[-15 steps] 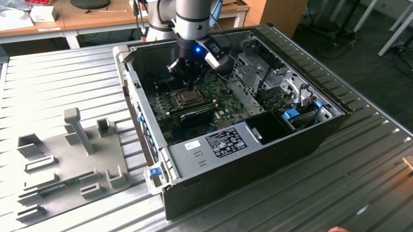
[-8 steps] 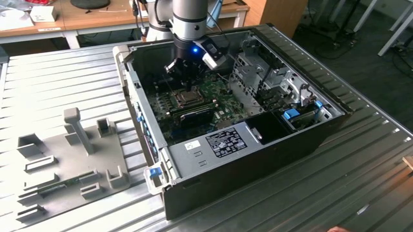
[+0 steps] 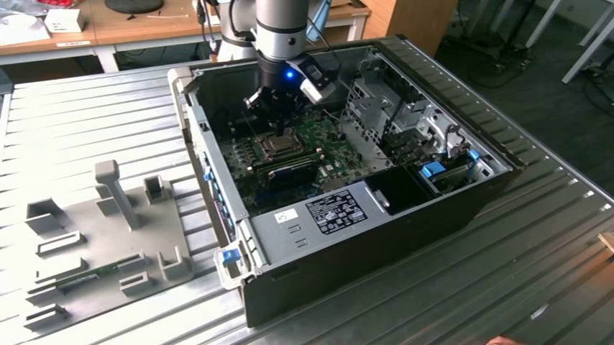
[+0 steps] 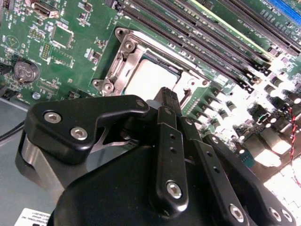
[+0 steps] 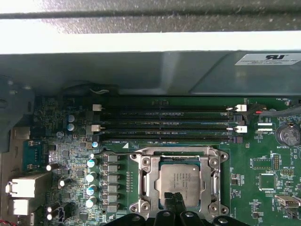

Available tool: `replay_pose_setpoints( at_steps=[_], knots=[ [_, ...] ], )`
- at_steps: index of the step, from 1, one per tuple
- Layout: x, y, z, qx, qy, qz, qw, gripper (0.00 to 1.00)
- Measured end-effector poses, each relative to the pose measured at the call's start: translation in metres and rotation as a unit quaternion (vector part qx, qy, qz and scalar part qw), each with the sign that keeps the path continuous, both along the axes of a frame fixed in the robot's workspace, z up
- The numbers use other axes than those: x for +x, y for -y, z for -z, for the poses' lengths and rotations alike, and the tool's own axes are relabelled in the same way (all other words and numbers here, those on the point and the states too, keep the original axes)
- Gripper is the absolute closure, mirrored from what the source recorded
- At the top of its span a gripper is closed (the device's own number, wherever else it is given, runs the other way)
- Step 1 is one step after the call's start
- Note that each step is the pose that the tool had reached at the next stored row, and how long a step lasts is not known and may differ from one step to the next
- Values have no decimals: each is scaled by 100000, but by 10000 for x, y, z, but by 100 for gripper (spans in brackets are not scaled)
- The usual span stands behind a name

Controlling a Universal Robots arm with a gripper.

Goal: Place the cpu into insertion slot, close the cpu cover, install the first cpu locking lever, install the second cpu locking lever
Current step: 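Install the first cpu locking lever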

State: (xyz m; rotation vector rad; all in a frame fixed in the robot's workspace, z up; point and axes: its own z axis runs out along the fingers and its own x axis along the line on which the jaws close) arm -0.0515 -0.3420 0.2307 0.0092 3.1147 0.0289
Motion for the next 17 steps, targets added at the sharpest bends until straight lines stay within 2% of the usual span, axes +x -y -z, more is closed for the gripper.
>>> replay_pose_setpoints(
  at_steps=[3,17],
  knots=[
    [-12,0,0,-4,90,12,100000,90],
    [-160,0,0,-3,1411,1,99990,90]
  ],
)
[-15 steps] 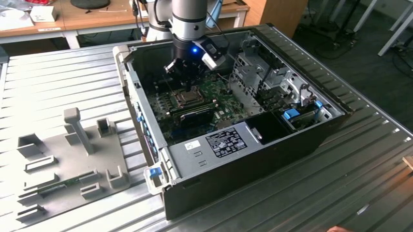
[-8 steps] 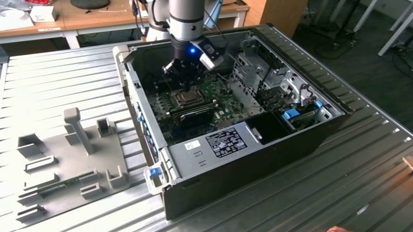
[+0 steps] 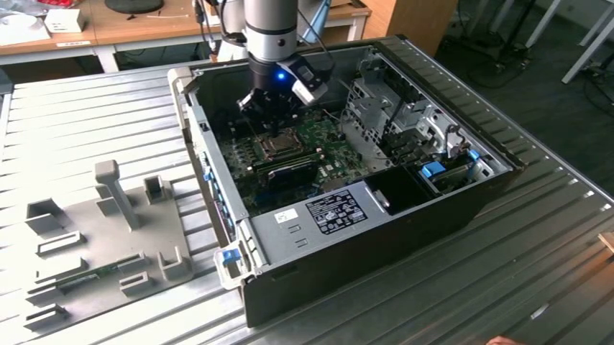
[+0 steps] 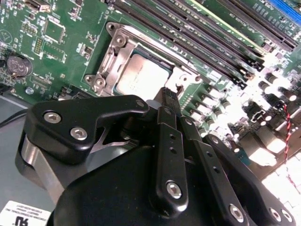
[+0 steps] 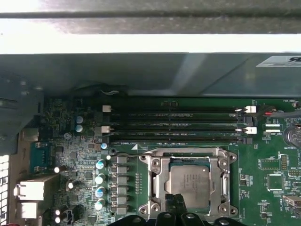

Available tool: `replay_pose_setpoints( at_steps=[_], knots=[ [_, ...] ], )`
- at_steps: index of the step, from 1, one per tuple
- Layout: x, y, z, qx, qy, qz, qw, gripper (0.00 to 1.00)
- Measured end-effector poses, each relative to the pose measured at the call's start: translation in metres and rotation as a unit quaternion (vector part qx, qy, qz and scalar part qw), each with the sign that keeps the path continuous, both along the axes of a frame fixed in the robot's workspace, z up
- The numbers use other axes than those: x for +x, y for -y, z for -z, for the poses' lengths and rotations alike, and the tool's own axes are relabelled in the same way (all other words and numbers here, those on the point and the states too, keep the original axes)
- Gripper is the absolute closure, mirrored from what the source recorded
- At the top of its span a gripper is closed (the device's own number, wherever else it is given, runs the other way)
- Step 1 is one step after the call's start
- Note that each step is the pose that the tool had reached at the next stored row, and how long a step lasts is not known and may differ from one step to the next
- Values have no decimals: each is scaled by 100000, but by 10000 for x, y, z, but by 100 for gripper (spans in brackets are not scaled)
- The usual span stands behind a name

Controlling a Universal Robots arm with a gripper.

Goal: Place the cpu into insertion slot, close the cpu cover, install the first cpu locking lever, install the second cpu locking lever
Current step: 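Install the first cpu locking lever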

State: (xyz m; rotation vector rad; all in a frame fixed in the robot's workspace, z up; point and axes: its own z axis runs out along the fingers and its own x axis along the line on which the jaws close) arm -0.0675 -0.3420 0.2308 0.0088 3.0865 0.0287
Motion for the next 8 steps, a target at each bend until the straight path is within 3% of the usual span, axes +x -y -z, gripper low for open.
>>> replay_pose_setpoints(
  at_steps=[3,8],
  knots=[
    [-23,-1,0,5,162,0,100000,90],
    [-26,1,-4,-5,166,-2,100000,90]
  ],
)
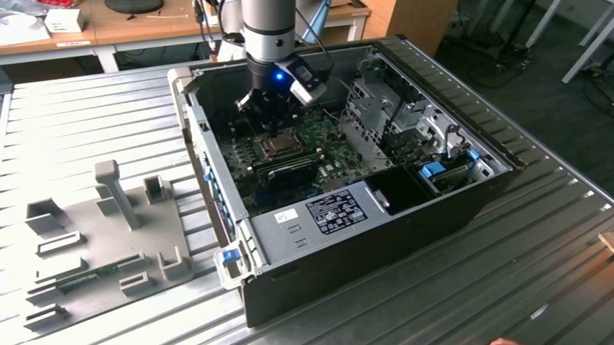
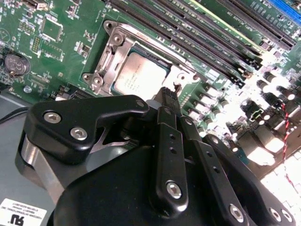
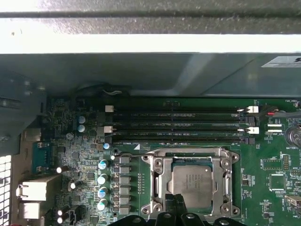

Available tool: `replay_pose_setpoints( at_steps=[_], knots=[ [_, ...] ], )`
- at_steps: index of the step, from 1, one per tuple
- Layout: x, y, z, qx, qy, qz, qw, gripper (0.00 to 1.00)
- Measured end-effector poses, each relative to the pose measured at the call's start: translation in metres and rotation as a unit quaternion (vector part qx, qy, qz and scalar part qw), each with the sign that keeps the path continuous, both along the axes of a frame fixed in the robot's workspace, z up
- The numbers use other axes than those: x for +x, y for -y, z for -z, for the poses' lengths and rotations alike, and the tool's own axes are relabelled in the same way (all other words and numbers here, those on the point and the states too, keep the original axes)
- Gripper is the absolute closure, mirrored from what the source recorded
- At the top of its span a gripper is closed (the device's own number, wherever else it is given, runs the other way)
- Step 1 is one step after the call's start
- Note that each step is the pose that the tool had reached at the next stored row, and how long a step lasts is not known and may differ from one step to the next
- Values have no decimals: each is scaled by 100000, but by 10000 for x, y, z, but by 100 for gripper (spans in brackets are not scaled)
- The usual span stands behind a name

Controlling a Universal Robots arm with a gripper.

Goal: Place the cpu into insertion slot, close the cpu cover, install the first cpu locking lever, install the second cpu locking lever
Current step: 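Install the first cpu locking lever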

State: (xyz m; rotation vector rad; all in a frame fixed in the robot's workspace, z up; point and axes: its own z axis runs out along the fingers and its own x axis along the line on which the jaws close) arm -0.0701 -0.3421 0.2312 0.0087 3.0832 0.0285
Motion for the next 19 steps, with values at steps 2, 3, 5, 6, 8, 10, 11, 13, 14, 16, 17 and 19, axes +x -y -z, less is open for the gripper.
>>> replay_pose_setpoints(
  at_steps=[2,3,5,6,8,10,11,13,14,16,17,19],
  knots=[
    [0,0,-20,6,4,3,100000,90],
    [0,-1,-33,9,6,2,100000,90],
    [0,-1,-64,6,5,3,100000,90],
    [0,-1,-78,6,6,4,100000,90],
    [0,-1,-106,9,6,5,100000,90],
    [0,-1,-130,5,4,3,100000,90],
    [0,-1,-138,7,4,3,100000,90],
    [1,-1,-139,17,11,2,100000,90],
    [1,-1,-139,25,16,3,100000,90],
    [-2,-1,-141,9,8,1,100000,90],
    [-9,-1,-141,4,31,0,100000,90],
    [-37,0,-141,0,149,6,100000,90]
  ],
)
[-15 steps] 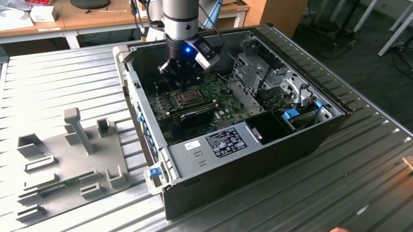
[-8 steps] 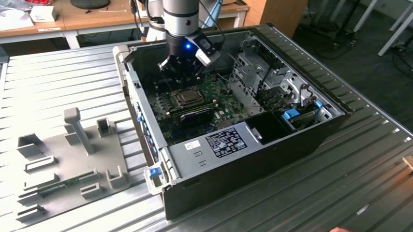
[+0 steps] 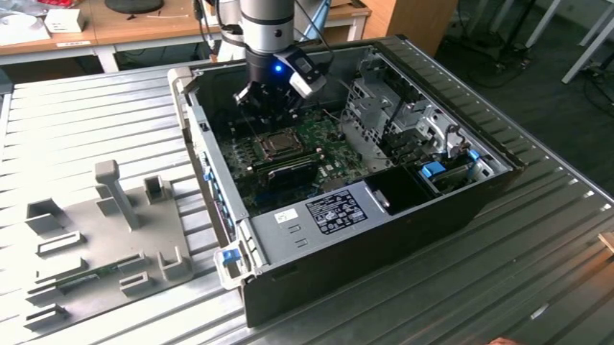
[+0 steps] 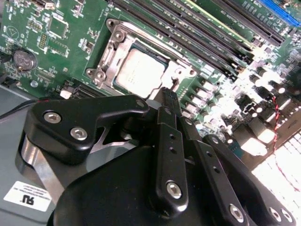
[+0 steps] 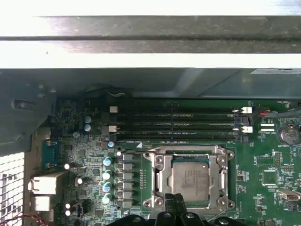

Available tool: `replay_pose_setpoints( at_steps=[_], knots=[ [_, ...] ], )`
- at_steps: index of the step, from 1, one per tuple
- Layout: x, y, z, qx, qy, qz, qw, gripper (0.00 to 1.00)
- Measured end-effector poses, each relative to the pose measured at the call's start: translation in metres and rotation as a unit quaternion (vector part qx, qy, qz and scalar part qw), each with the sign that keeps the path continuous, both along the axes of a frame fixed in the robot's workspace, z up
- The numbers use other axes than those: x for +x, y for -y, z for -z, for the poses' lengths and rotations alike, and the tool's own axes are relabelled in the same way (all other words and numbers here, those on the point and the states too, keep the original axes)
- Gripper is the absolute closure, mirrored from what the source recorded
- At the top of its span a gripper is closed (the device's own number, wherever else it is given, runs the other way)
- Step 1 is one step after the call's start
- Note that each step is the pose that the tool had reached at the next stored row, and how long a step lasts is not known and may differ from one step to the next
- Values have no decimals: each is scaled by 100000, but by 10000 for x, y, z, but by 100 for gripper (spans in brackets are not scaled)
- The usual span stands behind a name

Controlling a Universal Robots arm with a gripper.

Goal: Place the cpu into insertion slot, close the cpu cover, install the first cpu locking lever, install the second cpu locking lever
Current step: 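Install the first cpu locking lever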

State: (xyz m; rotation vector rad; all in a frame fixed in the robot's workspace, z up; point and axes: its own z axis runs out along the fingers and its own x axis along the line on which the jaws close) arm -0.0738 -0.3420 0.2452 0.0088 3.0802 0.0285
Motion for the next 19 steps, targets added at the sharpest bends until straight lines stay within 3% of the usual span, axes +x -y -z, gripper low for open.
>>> replay_pose_setpoints(
  at_steps=[9,16,19],
  knots=[
    [-136,0,2,9,595,-1,99998,90],
    [-150,0,2,15,648,-4,99998,90],
    [-149,0,-29,9,646,-3,99998,90]
  ],
)
